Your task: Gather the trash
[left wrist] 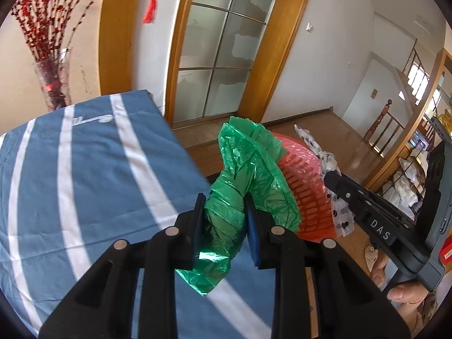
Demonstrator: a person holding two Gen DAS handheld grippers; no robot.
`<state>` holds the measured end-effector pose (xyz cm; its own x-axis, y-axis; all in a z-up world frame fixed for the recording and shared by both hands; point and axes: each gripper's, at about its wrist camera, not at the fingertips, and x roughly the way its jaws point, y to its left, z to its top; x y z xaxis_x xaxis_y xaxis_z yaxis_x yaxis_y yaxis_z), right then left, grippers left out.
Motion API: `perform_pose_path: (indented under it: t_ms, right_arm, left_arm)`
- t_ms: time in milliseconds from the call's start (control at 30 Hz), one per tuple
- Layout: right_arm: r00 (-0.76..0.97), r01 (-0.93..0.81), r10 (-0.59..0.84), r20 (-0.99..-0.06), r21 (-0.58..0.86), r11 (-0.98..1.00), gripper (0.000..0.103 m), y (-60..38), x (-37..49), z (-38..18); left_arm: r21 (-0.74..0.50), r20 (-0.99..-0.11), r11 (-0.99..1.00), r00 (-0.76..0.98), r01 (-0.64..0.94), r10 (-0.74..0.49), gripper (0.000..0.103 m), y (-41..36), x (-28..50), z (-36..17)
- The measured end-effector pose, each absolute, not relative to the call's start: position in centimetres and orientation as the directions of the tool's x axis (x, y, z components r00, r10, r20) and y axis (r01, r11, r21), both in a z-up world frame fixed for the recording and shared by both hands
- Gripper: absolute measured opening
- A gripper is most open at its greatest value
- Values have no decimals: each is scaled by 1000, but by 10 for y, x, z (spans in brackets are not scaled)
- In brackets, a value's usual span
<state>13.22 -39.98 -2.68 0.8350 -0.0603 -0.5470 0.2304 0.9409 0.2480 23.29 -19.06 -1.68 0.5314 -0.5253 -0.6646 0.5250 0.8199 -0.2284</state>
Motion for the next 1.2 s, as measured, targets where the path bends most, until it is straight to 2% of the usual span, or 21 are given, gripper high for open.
perform_pose_path:
  t_ms: [333,433,467,567,633,767,833,867,933,1000,1200]
  right_arm:
    - [848,305,-117,-516,295,906,18,-446,129,-24]
    - [852,316,-108,-511,338,886,19,-461,131,-26]
    - [853,322,-104,-511,360,876,20,-468,132,-27]
    - [851,346,-111,-513,389,854,29,-480,128,-29]
    - [850,359,-127,-511,385,850,40,-481,122,-30]
    - [839,387,-169,-516,349,853,54,-476,105,-31]
    - [836,400,-200,-511,319,859,65,-470,98,-30]
    - [835,404,-210,-508,308,861,68,-468,95,-29]
    - [833,411,-234,-501,279,868,82,-461,87,-27]
    - [831,420,-265,-489,241,875,92,-449,79,-24]
    - [818,416,-307,-487,132,900,93,-411,57,-16]
  left_arm:
    - [-281,-655,779,482,560,-582,27,-246,238,-25]
    - [-298,-659,770,461,564,-594,30,-263,242,-32]
    - [-310,-668,769,447,559,-595,35,-269,245,-37]
    - [-329,-685,770,422,547,-593,46,-280,251,-49]
    - [-336,-696,773,411,538,-589,48,-281,254,-56]
    - [-337,-704,783,413,522,-578,53,-269,251,-60]
    - [-322,-700,793,434,517,-567,58,-258,244,-58]
    - [-315,-698,798,445,513,-561,60,-252,242,-56]
    - [-299,-690,811,472,504,-548,65,-235,233,-50]
    - [-281,-681,822,500,495,-535,73,-216,224,-44]
    - [-190,-624,873,632,449,-460,85,-154,179,-22]
